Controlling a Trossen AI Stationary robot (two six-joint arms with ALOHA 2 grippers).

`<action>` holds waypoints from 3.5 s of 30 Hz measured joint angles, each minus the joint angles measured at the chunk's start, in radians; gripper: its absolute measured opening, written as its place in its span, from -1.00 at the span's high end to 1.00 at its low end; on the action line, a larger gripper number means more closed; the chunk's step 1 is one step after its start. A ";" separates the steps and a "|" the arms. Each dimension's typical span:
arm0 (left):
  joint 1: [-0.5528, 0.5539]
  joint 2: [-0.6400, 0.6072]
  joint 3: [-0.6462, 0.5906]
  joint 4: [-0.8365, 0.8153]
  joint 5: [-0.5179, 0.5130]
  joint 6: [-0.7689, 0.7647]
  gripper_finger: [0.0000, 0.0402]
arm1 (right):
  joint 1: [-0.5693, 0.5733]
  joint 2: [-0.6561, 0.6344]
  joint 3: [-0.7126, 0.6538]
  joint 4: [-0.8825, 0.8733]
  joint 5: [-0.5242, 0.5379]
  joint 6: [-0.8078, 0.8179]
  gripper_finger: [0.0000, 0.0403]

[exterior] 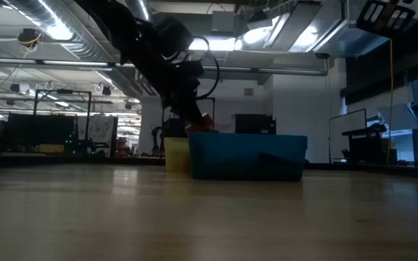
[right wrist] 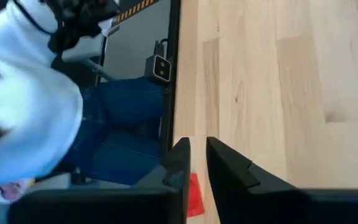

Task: Sort blocks by size
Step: Put the orange arch block into the yellow bin, then put the red arch block into the yellow bin

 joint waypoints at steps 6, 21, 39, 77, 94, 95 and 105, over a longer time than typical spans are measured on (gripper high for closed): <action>0.000 0.040 0.000 0.002 0.012 -0.076 0.57 | 0.000 0.001 0.000 0.000 0.011 0.111 0.43; 0.001 0.041 0.000 0.005 0.010 -0.148 0.11 | 0.200 0.087 0.000 0.013 0.024 0.348 -0.12; 0.001 0.041 0.000 0.003 0.010 -0.177 0.10 | 0.540 0.434 0.000 0.016 0.293 0.228 -0.10; 0.001 0.041 0.000 0.000 0.010 -0.177 0.10 | 0.537 0.637 0.000 0.173 0.305 0.183 -0.09; -0.014 -0.047 0.001 -0.002 0.012 -0.180 0.10 | 0.536 0.637 0.002 0.167 0.327 0.186 0.29; -0.020 -0.057 0.001 -0.002 0.013 -0.180 0.10 | 0.536 0.637 0.002 0.168 0.327 0.186 0.30; -0.077 -0.228 0.001 -0.105 0.014 -0.161 0.10 | 0.470 0.640 -0.001 0.214 0.404 0.186 0.24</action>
